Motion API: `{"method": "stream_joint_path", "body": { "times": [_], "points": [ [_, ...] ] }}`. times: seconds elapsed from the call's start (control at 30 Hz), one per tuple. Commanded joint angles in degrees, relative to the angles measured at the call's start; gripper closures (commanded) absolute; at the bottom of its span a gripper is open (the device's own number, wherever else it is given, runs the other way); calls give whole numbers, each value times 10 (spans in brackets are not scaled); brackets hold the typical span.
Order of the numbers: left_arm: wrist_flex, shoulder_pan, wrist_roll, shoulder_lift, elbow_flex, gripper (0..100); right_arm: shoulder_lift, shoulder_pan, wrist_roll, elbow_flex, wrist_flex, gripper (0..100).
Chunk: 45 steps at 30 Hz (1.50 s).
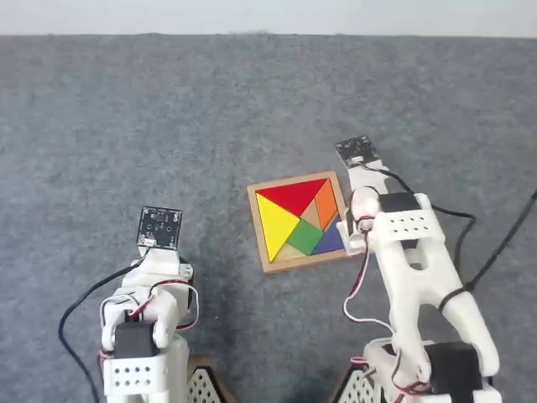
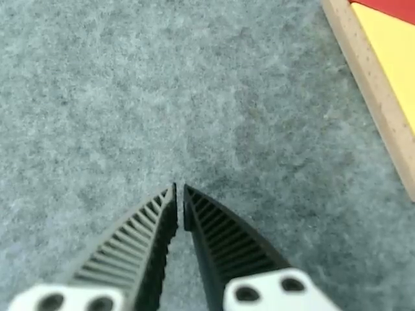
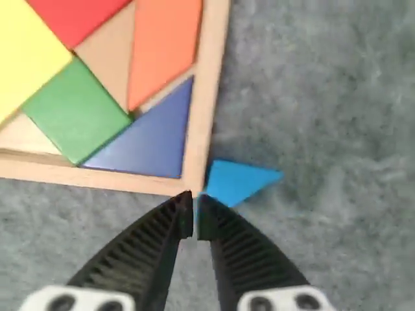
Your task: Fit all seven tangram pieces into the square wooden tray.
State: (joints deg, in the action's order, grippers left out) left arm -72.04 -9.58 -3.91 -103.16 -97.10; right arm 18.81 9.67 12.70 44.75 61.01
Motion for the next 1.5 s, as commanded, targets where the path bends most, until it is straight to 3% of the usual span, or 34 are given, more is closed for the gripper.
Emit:
{"method": "stream_joint_path", "body": {
  "times": [0.0, 0.23, 0.5, 0.9, 1.07, 1.27, 1.47],
  "points": [
    [-2, 3, -1, -9, 6, 979, 0, -33, 3, 3, -4, 867],
    [-2, 3, -1, -9, 6, 979, -56, -33, -11, 3, -52, 853],
    [-2, 3, -1, -9, 6, 979, -167, -31, -106, -89, -51, 853],
    [-2, 3, -1, -9, 6, 979, -175, -29, -153, -95, -53, 855],
    [-2, 3, -1, -9, 6, 979, -172, -33, -198, -94, -52, 992],
    [-2, 3, -1, -9, 6, 979, -167, -33, -203, -98, -49, 992],
    [-2, 3, -1, -9, 6, 979, -84, -28, -207, -145, 40, 992]
  ]
}}
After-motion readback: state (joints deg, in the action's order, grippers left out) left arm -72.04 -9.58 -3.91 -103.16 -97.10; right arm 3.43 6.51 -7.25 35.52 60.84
